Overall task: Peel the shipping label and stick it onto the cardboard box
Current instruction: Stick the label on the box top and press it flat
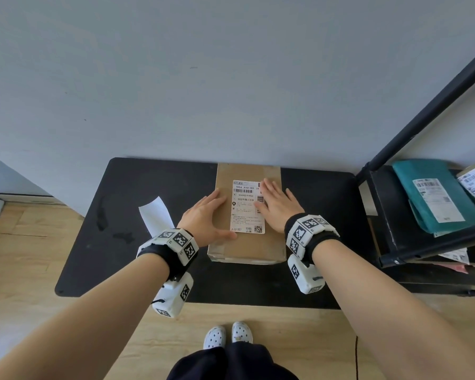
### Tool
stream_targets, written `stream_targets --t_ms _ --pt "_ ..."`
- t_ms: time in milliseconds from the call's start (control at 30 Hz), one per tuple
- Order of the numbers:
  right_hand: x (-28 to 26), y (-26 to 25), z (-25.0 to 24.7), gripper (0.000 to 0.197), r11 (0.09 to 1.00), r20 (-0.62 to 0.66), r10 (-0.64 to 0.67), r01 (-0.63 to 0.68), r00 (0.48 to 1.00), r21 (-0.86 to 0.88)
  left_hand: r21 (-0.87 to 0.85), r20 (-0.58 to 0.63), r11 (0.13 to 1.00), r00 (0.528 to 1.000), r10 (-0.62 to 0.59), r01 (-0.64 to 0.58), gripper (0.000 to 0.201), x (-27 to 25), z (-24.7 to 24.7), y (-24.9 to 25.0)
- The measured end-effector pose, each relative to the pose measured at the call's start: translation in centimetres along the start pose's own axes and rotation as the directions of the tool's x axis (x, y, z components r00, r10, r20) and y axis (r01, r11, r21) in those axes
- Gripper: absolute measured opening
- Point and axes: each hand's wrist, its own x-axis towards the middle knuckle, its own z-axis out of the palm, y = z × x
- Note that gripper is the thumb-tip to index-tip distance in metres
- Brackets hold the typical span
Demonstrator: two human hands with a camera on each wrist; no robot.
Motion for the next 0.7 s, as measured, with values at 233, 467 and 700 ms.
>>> stream_targets --t_ms 233,467,700 --pt "1.5 -3.5 -0.3 0.058 0.991 0.076 -0.134 0.136 0.988 -0.021 0.041 0.054 0.998 0.998 0.035 -0.037 0.112 0.0 -0.3 -0.3" --pt "1.8 -4.7 -0.7 0.055 0.987 0.104 -0.158 0.158 0.982 0.01 0.076 0.086 0.996 0.996 0.032 -0.038 0.118 -0.1 0.0 -0.7" --pt "-2.1 -4.5 1.5 0.056 0.978 0.112 -0.206 0.21 0.972 -0.021 0.113 0.11 0.993 0.994 0.012 -0.025 0.118 0.0 0.1 -0.5"
